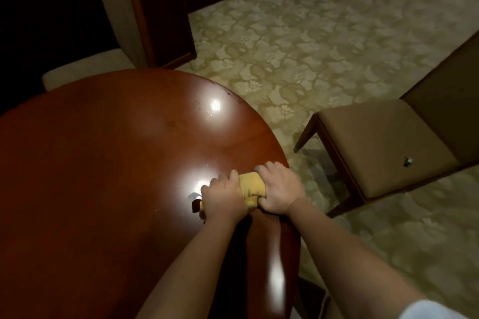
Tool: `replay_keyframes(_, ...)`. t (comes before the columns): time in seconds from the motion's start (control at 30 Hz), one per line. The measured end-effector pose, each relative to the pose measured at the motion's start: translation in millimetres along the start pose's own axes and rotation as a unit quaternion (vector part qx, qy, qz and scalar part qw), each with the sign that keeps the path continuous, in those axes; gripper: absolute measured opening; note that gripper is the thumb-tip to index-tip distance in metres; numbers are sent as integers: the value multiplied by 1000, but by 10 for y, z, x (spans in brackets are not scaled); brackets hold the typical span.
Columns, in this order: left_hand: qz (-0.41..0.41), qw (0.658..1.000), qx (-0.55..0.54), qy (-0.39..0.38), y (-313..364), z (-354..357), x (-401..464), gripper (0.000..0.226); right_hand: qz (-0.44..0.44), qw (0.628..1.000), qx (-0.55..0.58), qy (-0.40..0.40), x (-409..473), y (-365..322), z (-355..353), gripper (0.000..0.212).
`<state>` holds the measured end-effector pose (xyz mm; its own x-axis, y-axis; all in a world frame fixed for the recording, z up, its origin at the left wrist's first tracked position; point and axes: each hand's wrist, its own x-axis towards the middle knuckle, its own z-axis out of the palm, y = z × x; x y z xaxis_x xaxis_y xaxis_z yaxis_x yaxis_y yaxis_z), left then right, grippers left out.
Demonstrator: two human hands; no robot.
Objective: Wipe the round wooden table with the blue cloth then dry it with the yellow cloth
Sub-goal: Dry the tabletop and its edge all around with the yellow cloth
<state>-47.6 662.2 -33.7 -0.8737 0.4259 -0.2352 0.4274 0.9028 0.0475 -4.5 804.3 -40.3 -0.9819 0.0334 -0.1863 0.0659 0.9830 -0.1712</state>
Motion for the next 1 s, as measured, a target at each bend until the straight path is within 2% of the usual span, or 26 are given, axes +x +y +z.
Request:
replay_keyframes(0.13,-59,998,-12,11,34,-66,488,43,-63,998,-13,-9,638,262,-135,62)
replay_keyframes(0.47,-145,988,-4,51,-10,-284,1316,39,-129,989,24,67,1650,538,-188,59)
replay_keyframes(0.63,-126,992,15,20,71,-371,1080,50,-97,994,19,45,1355,473,-285,64)
replay_keyframes(0.83,-59,998,16,-15,264,-235,370,53,-41,999,6,14,416,395,-153,60)
replay_keyframes(1.0,-61,998,23,-14,302,-171,282,49,-47,999,5,14,278,387,-142,62)
